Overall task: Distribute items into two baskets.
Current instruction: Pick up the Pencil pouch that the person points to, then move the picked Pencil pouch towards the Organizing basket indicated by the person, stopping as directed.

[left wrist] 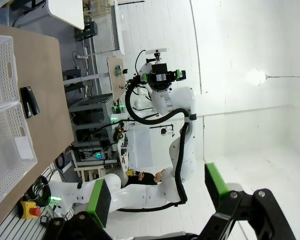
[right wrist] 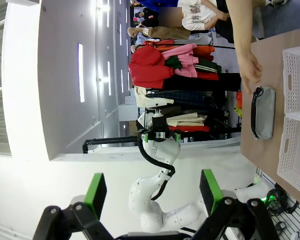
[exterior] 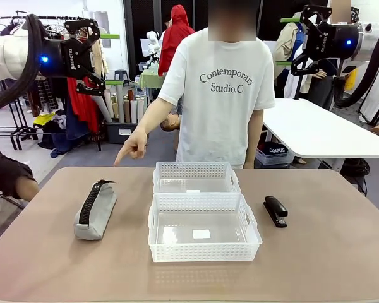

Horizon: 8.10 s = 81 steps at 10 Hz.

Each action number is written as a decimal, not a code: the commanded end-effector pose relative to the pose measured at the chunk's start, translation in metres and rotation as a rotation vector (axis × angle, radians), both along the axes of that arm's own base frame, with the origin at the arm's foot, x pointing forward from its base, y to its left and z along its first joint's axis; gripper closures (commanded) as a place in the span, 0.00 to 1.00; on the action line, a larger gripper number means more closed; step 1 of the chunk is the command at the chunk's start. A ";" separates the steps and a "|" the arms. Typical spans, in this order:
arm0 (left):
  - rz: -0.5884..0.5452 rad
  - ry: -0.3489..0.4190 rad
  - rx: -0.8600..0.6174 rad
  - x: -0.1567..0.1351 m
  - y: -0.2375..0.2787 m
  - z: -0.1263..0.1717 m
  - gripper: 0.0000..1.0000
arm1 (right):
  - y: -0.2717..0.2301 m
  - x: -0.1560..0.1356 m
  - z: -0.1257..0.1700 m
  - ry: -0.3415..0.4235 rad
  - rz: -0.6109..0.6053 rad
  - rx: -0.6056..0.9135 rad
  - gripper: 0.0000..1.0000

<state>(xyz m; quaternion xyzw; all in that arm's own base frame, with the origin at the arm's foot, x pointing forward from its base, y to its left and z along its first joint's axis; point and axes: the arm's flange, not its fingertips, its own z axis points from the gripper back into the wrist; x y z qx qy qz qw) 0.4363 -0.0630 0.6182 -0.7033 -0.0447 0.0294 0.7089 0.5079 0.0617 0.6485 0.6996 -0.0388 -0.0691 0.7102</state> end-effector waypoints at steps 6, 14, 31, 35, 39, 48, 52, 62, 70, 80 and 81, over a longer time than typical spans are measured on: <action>0.000 -0.001 0.000 0.000 0.000 0.001 0.00 | -0.001 -0.003 0.002 -0.002 -0.003 0.006 0.00; 0.089 0.093 1.082 0.006 -0.015 -0.010 0.00 | -0.001 -0.003 0.002 -0.002 -0.003 0.006 0.00; 0.113 -0.061 1.639 0.020 -0.048 -0.130 0.00 | -0.001 -0.003 0.002 -0.002 -0.003 0.006 0.00; 0.055 0.021 1.572 0.027 -0.042 -0.193 0.00 | -0.001 -0.003 0.002 -0.002 -0.003 0.006 0.00; 0.034 0.085 1.615 0.039 -0.044 -0.238 0.00 | -0.001 -0.003 0.002 -0.002 -0.003 0.006 0.00; 0.056 0.105 1.629 0.038 -0.038 -0.238 1.00 | -0.001 -0.003 0.002 -0.002 -0.003 0.006 0.00; 0.061 0.094 1.644 0.038 -0.036 -0.230 1.00 | -0.001 -0.003 0.002 -0.002 -0.003 0.006 0.00; 0.035 0.071 1.700 0.008 -0.059 -0.112 1.00 | -0.001 -0.003 0.002 -0.002 -0.003 0.006 0.00; 0.164 -0.018 1.694 -0.003 -0.065 0.052 1.00 | -0.001 -0.003 0.002 -0.002 -0.003 0.006 0.00; 0.209 -0.063 1.647 -0.006 -0.067 0.094 1.00 | -0.001 -0.003 0.002 -0.002 -0.003 0.006 0.00; 0.209 -0.063 1.647 -0.006 -0.067 0.094 1.00 | -0.001 -0.003 0.002 -0.002 -0.003 0.006 0.00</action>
